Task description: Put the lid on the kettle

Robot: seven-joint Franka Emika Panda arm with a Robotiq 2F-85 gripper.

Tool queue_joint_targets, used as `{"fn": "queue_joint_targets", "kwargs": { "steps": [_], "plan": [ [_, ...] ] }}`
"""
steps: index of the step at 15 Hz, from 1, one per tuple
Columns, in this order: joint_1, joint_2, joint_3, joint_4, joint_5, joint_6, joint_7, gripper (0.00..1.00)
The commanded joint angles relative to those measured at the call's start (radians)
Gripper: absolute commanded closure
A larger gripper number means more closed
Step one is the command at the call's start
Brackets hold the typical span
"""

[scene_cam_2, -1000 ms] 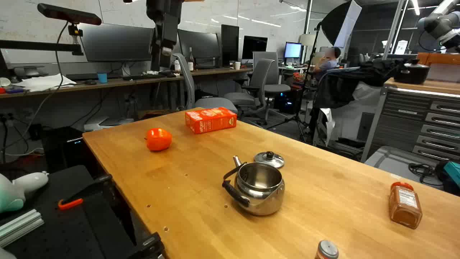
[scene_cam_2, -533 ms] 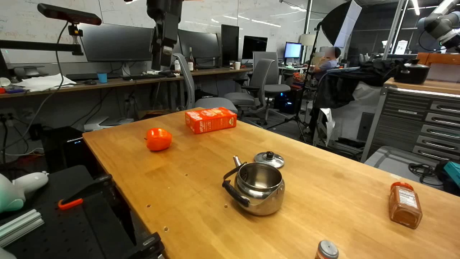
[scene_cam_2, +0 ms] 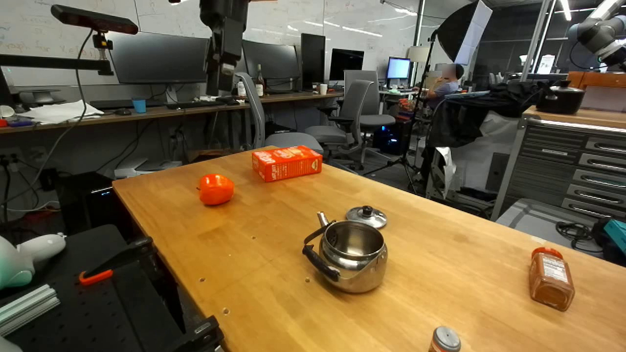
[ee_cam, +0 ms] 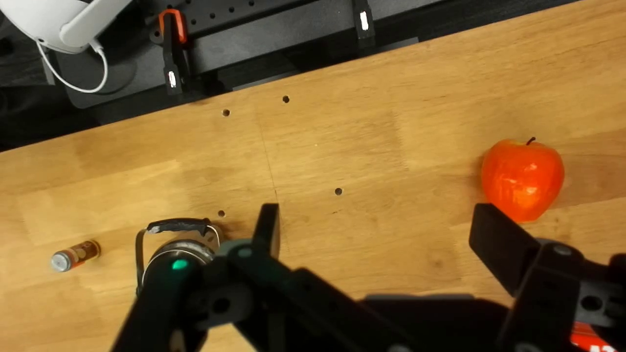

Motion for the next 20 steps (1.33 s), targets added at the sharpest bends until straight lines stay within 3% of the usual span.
{"fn": "queue_joint_targets", "kwargs": {
  "steps": [1, 12, 20],
  "plan": [
    [0.023, 0.005, -0.025, 0.002, -0.031, 0.038, 0.017, 0.00],
    [0.002, 0.071, -0.099, 0.126, -0.030, 0.105, -0.010, 0.00],
    [-0.013, 0.265, -0.181, 0.272, -0.020, 0.234, 0.046, 0.00]
  ]
}}
